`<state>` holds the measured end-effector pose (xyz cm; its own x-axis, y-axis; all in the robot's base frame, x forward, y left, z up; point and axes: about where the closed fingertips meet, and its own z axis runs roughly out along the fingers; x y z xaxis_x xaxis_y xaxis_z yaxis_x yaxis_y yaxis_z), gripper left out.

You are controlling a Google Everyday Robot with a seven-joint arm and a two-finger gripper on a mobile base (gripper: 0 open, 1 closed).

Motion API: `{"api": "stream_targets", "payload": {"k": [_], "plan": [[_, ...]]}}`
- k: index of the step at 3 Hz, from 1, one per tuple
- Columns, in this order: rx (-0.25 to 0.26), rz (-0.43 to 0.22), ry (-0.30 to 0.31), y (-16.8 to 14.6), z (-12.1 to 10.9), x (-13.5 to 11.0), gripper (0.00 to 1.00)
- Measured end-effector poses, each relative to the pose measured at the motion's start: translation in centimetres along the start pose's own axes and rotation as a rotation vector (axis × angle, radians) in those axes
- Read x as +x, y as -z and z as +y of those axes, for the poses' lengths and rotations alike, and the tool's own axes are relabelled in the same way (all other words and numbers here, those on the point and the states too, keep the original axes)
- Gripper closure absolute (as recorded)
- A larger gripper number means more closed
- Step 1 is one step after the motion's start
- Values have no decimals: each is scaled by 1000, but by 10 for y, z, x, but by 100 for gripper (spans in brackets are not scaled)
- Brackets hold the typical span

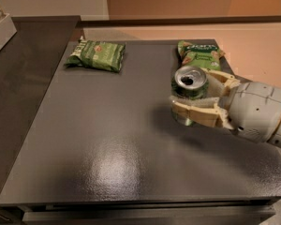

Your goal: Place green can upright

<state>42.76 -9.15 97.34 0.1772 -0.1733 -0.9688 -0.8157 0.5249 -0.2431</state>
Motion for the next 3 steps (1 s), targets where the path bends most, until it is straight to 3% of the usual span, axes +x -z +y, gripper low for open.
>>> {"api": "stream_targets", "payload": {"k": [1, 3], "plan": [[-10, -3, 63, 4, 0, 8, 100], [-10, 23, 38, 8, -1, 31, 100]]}}
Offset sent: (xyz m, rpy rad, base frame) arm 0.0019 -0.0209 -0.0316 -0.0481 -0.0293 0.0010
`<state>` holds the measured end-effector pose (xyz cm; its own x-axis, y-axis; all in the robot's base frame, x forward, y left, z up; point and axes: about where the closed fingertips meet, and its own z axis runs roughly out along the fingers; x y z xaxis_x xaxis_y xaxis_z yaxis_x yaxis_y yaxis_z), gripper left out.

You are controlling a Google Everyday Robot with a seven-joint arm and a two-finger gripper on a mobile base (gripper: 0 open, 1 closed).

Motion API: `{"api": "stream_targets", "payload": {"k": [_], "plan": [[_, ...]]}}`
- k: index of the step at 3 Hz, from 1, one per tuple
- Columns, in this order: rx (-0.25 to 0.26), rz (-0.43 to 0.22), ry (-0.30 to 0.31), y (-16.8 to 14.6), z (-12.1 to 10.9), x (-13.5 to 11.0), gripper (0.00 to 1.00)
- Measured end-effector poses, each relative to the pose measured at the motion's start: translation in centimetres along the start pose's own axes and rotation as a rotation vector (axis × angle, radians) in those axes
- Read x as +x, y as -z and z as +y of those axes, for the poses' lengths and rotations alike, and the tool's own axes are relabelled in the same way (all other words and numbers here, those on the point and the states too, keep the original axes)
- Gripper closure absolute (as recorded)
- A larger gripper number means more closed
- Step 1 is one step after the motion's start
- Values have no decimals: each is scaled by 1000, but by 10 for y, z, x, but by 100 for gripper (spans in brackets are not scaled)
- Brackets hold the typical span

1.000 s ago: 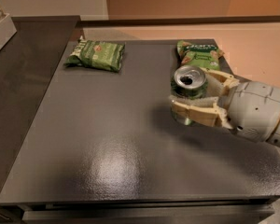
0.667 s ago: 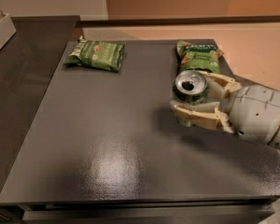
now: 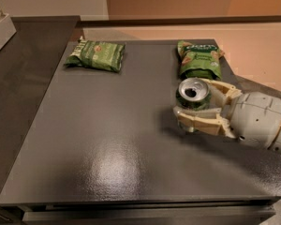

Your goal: Place green can upright

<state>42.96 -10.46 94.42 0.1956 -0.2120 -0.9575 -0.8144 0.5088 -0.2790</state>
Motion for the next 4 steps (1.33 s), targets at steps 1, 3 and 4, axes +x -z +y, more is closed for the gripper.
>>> {"api": "stream_targets", "payload": {"k": [1, 3, 4], "plan": [[5, 2, -27, 1, 0, 11, 100], [22, 7, -93, 5, -2, 31, 100], [39, 17, -142, 7, -3, 39, 84]]}}
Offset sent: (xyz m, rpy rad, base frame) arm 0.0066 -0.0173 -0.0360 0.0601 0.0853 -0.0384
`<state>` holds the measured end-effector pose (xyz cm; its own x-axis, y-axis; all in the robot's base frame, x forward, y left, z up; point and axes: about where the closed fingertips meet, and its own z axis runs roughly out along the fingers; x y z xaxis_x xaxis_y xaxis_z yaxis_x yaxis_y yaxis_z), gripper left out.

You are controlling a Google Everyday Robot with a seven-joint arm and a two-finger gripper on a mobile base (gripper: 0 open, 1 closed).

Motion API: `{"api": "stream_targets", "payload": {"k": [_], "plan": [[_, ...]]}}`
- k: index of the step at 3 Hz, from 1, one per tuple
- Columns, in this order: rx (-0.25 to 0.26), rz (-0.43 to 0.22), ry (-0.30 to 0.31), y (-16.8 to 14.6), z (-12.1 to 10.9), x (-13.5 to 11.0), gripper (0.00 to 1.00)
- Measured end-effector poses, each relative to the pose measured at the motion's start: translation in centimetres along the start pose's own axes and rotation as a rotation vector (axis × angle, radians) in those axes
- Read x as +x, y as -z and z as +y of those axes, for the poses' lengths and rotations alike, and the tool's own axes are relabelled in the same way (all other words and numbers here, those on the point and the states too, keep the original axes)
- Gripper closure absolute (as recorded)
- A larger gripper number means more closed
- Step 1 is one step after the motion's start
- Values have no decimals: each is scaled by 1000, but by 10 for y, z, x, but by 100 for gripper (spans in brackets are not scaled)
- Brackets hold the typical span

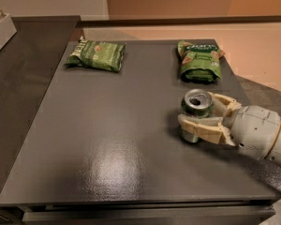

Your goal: Place green can upright

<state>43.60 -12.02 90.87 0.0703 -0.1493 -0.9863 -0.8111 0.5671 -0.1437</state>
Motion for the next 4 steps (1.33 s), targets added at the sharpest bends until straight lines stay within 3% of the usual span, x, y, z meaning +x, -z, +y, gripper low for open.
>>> {"api": "stream_targets", "payload": {"k": [1, 3, 4], "plan": [[20, 4, -47, 2, -3, 7, 54], [25, 1, -56, 1, -2, 9, 7], [22, 2, -54, 0, -1, 8, 0]]}}
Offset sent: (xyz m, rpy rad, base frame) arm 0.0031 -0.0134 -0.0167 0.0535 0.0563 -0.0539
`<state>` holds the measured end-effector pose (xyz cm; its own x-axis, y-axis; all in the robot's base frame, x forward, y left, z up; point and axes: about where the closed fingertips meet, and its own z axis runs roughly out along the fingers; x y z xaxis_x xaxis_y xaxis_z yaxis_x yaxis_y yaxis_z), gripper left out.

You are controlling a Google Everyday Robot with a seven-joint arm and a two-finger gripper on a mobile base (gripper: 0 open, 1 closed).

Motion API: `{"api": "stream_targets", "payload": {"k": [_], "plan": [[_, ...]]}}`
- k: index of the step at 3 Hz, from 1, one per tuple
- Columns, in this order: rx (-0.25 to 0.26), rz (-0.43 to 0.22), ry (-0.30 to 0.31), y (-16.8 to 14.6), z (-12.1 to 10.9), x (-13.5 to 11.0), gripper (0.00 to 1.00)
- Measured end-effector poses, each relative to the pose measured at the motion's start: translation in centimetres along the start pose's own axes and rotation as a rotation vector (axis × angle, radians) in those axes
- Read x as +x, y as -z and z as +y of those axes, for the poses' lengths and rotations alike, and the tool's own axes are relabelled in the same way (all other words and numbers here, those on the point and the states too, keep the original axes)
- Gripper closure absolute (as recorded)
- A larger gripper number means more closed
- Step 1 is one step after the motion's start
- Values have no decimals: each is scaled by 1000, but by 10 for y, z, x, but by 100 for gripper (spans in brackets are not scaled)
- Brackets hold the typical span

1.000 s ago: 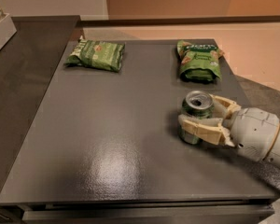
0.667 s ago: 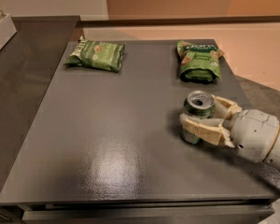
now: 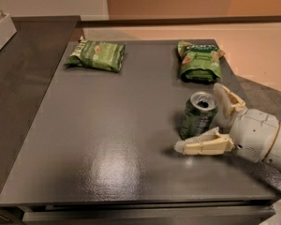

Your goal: Place green can upright

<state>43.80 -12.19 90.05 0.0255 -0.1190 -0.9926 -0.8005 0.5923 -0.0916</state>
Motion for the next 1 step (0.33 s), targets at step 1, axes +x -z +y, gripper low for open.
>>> {"api": "stream_targets", "payload": {"k": [1], "plan": [[0, 0, 0, 0, 0, 0, 0]]}}
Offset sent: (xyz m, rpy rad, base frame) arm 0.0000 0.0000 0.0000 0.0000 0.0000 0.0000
